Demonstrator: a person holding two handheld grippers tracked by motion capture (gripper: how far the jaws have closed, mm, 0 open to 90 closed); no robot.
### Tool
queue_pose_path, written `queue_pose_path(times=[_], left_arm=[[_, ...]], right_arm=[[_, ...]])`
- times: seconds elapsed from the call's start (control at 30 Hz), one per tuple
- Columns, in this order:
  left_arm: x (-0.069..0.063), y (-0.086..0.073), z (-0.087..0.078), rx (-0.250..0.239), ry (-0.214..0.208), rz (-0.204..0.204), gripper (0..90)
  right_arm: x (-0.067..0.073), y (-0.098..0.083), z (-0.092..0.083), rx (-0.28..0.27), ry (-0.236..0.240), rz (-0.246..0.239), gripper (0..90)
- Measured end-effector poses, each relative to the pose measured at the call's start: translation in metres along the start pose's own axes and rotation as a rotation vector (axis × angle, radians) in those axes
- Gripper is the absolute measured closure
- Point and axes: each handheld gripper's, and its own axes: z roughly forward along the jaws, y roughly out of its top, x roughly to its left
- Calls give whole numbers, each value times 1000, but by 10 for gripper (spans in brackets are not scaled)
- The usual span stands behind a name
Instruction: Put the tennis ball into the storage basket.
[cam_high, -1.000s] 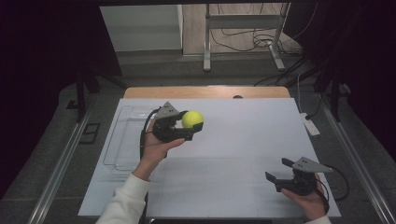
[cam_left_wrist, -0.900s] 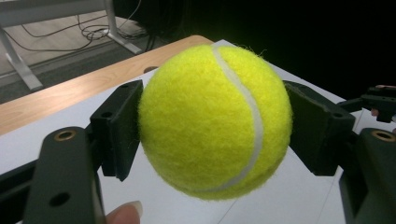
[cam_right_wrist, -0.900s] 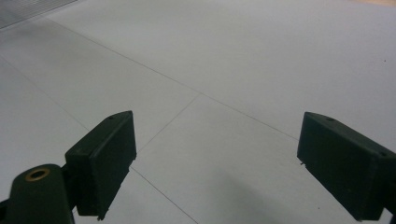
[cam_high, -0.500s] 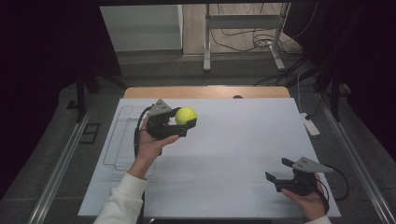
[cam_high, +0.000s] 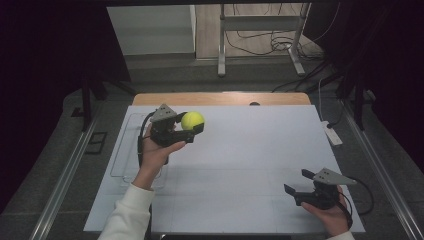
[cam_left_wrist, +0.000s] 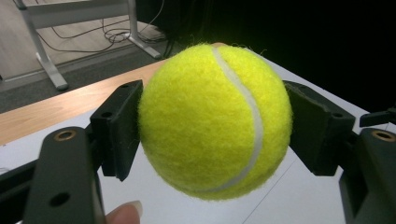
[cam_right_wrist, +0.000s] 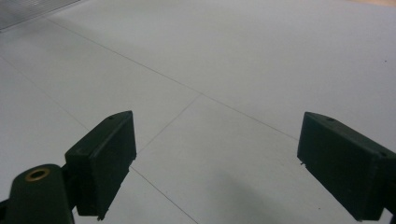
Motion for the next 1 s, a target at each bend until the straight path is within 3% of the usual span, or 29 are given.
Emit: queue_pose_path(times=[1.0], left_arm=[[33, -3, -14, -6, 87, -55, 269]], right_arm=[[0, 0, 0, 2, 0, 0, 122]])
